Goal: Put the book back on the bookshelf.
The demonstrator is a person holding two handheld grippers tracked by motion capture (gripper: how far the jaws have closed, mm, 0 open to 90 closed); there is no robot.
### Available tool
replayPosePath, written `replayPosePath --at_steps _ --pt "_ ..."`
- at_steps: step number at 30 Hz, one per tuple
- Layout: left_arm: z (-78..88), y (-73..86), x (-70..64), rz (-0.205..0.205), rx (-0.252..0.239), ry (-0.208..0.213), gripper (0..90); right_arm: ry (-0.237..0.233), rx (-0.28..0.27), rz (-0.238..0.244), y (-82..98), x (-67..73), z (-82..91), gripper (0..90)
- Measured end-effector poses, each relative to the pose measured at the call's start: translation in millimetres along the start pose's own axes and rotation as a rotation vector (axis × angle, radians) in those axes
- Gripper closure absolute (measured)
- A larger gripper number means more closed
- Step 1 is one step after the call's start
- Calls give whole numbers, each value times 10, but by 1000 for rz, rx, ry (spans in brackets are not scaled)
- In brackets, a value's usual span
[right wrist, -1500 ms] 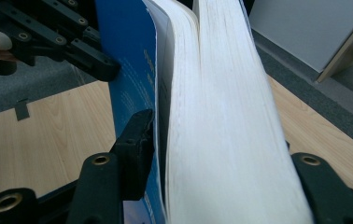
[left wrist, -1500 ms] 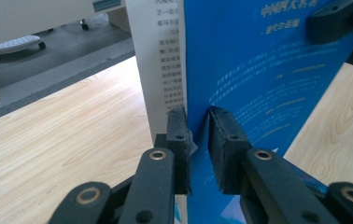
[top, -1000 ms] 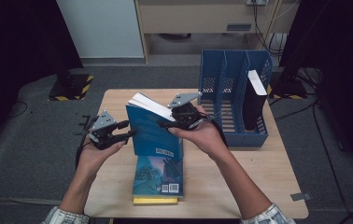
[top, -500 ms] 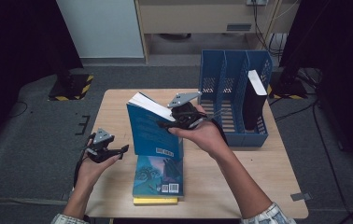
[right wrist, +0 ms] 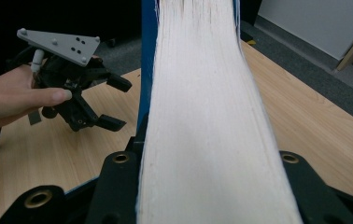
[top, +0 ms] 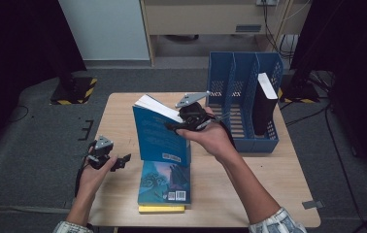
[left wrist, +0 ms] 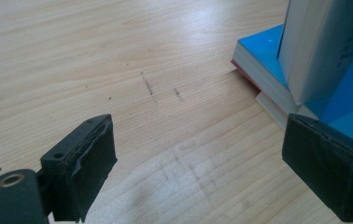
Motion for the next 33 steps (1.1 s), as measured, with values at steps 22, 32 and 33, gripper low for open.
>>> replayPosePath --at_steps 22,32,33 --pt "-62 126 76 25 48 -2 92 27 -16 -214 -192 -204 12 611" --pt "-97 167 73 20 75 -6 89 79 17 -184 -264 -226 199 611" --pt "-107 180 70 17 83 -9 89 81 19 -191 -260 -234 215 611"
Point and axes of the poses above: each handheld gripper's, and its own axes: z roughly backward along the jaws, y roughly out of its underside, x roughly to its left, the point moved 10 cm from there along -z, roughly forward along the jaws, and after that the axes turned 4 degrees about -y, right-handed, at the moved point
